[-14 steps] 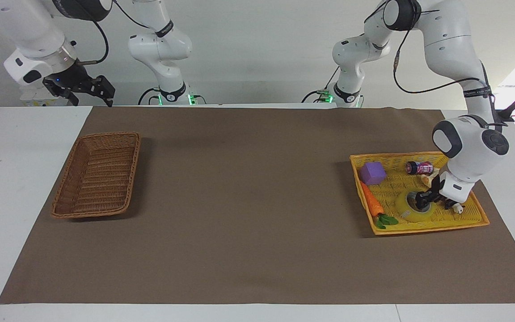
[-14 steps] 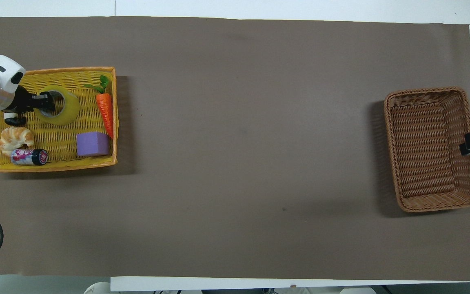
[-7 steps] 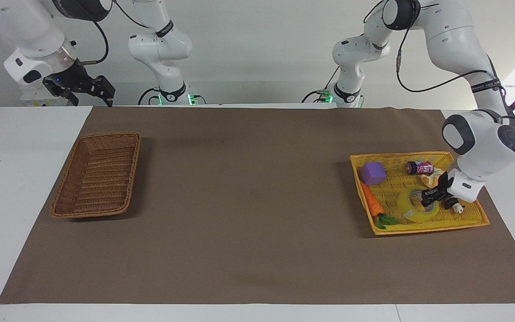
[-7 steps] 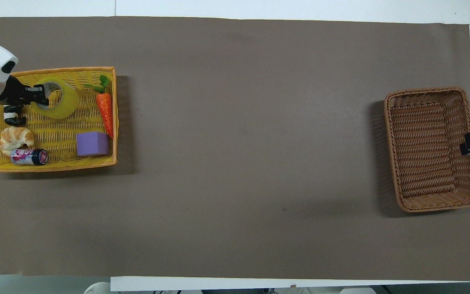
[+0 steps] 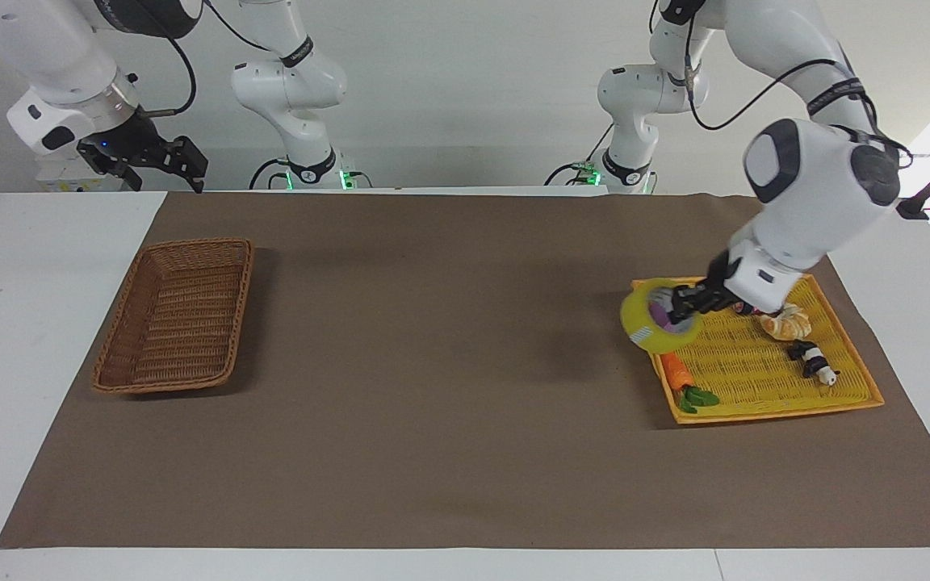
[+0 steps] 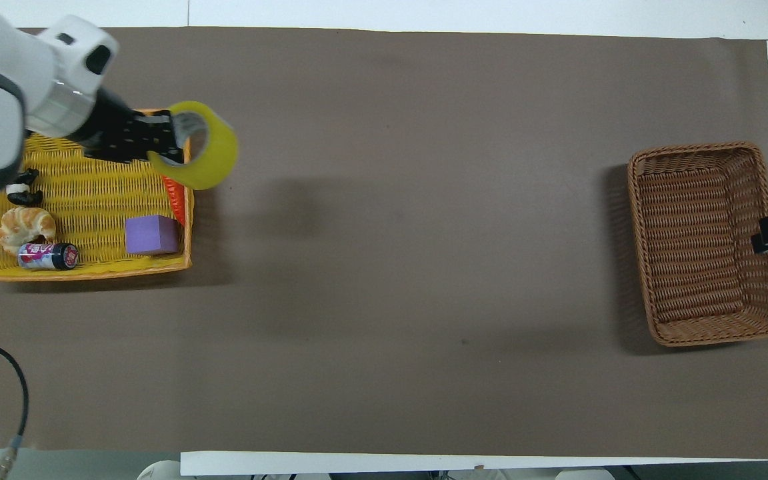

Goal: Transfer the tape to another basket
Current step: 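Lift the tape out of the basket and carry it toward the table center, then hold the tape with the left gripper while the right gripper reaches it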

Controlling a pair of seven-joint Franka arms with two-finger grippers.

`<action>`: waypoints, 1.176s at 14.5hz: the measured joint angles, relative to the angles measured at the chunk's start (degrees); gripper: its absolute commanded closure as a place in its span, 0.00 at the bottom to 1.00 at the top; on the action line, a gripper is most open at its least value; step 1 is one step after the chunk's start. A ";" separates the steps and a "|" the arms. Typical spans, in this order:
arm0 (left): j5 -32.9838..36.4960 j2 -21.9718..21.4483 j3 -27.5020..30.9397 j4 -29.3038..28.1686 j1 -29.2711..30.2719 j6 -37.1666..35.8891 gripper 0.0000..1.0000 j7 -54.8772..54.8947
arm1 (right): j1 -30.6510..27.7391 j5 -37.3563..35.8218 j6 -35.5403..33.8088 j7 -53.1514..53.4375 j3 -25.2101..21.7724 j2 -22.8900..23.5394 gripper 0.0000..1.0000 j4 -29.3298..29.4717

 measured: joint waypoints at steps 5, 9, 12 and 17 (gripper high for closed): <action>-2.07 -0.01 -0.12 -2.00 -11.19 5.73 1.00 -7.29 | -3.31 0.01 -0.58 -0.29 -0.87 -0.46 0.01 -0.04; -2.31 -0.45 0.71 -3.89 -10.93 6.88 1.00 -7.29 | -3.06 7.43 -0.35 -1.48 0.01 -0.53 0.01 -0.07; -2.47 -1.04 0.64 -5.55 -11.62 9.07 1.00 -7.85 | -3.19 19.13 3.66 -3.22 -0.20 -0.53 0.01 -0.64; -2.49 -1.43 0.48 -6.43 -12.52 10.65 1.00 -9.80 | 3.18 42.01 15.37 1.10 0.27 0.77 0.01 -7.91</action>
